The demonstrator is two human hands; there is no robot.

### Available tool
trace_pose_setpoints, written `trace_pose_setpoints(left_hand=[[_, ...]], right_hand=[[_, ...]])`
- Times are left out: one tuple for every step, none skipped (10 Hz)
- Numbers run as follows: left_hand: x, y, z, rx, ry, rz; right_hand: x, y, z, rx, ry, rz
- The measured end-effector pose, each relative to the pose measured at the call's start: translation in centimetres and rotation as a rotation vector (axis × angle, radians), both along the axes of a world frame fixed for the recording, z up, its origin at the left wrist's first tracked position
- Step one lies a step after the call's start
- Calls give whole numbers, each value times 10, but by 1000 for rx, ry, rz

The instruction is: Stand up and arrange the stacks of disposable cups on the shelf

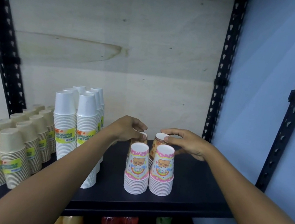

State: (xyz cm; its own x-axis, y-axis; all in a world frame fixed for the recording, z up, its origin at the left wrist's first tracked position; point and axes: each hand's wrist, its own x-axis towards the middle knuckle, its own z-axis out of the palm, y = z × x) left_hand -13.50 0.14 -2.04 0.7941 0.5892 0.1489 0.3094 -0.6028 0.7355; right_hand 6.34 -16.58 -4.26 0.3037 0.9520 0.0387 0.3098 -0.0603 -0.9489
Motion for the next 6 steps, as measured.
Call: trace_pose_setpoints(left_hand=[[1, -1, -1, -3, 5, -4], [0, 0, -1, 0, 10, -11], [-2, -1, -2, -16, 6, 1], [-2, -3, -2, -16, 8, -5], [-3, -6, -1, -6, 31, -16], [-2, -10, -2, -14, -59, 22]], right_hand=[[2, 1, -3, 24, -10, -5], [4, 2, -6, 61, -17, -22], [4, 3, -7, 64, -22, -14], [2, 2, -7, 54, -28, -6], [1, 3, -11, 31, -68, -19], [0, 4, -10, 51, -122, -77]])
